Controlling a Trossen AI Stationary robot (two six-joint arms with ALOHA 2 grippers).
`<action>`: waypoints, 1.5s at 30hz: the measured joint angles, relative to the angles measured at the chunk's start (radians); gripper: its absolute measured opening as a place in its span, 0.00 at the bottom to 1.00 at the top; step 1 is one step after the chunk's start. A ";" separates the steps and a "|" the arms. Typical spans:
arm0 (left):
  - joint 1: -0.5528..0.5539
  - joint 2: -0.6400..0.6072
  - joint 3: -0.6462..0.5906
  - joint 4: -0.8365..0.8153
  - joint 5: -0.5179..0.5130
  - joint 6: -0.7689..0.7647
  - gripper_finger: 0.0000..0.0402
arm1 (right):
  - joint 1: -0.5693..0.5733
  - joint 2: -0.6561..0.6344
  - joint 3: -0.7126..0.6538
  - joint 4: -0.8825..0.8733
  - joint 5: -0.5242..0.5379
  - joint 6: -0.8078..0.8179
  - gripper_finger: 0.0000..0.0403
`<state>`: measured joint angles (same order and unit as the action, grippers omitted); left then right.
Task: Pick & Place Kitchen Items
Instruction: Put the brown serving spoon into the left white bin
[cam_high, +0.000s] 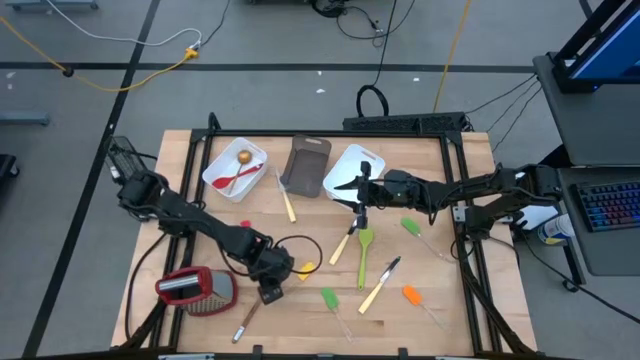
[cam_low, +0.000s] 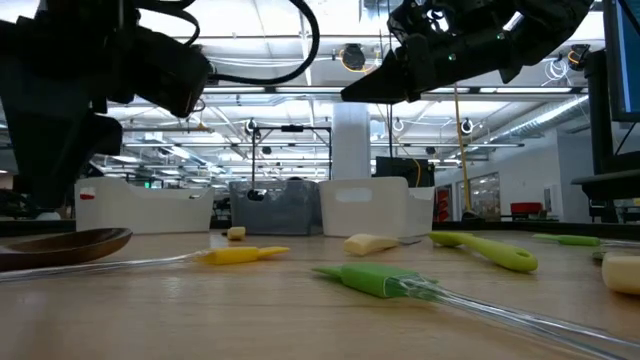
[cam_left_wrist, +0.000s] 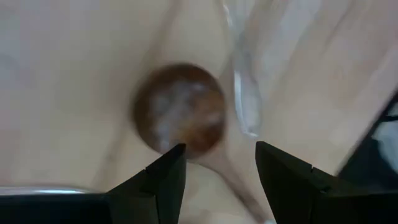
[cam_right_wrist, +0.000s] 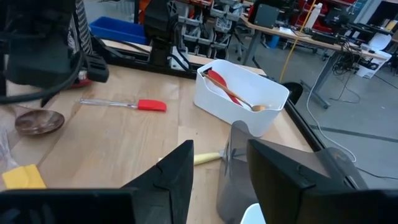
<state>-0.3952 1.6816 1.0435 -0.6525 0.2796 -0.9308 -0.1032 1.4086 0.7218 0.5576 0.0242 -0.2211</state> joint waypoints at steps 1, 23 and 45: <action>-0.002 0.001 0.000 0.003 0.011 -0.018 0.49 | 0.000 0.000 0.000 -0.001 0.000 0.000 0.35; -0.084 0.133 0.000 0.000 0.069 -0.120 0.49 | 0.000 0.000 0.000 -0.009 0.000 0.079 0.35; -0.095 0.137 -0.002 -0.041 -0.308 -0.273 0.14 | 0.000 0.000 0.000 -0.008 0.000 0.075 0.35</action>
<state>-0.4901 1.8191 1.0419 -0.6937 -0.0282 -1.2033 -0.1028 1.4086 0.7219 0.5495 0.0246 -0.1459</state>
